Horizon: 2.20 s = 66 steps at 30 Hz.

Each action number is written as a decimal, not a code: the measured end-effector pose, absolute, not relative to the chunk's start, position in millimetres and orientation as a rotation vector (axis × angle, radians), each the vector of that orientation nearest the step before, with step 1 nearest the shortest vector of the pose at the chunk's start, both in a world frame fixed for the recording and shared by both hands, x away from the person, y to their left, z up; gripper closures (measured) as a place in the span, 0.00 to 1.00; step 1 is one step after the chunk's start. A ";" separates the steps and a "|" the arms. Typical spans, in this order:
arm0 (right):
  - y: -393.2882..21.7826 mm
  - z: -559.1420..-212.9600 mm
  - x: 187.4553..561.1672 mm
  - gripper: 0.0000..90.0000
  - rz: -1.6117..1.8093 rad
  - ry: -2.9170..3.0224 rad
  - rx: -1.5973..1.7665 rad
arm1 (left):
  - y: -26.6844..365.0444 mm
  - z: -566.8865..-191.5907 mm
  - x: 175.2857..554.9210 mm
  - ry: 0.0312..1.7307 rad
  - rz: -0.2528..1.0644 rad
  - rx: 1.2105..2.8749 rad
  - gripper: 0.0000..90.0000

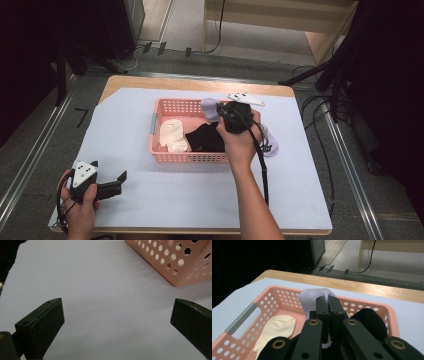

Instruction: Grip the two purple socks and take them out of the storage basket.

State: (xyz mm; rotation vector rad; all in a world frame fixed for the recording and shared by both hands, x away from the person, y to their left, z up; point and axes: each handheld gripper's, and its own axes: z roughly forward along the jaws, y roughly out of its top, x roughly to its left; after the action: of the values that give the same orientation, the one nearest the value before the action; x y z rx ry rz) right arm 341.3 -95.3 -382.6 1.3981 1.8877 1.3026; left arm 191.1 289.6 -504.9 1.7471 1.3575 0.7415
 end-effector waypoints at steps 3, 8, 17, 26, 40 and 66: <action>-100.5 -379.7 339.9 0.99 1.300 1.878 1.398 | 289.1 -505.0 191.2 1.355 0.749 1.751 0.00; -109.7 -374.6 337.9 0.99 1.301 1.857 1.402 | 288.4 -505.0 191.0 1.351 0.749 1.758 0.00; -128.2 -368.8 334.8 0.99 1.299 1.818 1.434 | 287.8 -505.0 191.0 1.351 0.758 1.767 0.00; -148.7 -362.5 329.1 0.99 1.305 1.782 1.451 | 286.7 -505.3 191.3 1.341 0.769 1.775 0.00; -182.6 -360.4 321.4 0.99 1.279 1.731 1.490 | 284.9 -505.5 190.9 1.342 0.777 1.782 0.00; -237.3 -407.0 318.3 0.99 1.176 1.671 1.647 | 285.1 -505.3 190.2 1.336 0.785 1.782 0.00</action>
State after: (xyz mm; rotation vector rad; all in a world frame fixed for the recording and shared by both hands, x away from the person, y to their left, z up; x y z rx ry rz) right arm 318.3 -237.3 -407.0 1.6468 1.6715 1.1763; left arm 190.2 285.1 -505.3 1.7815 1.3362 0.7849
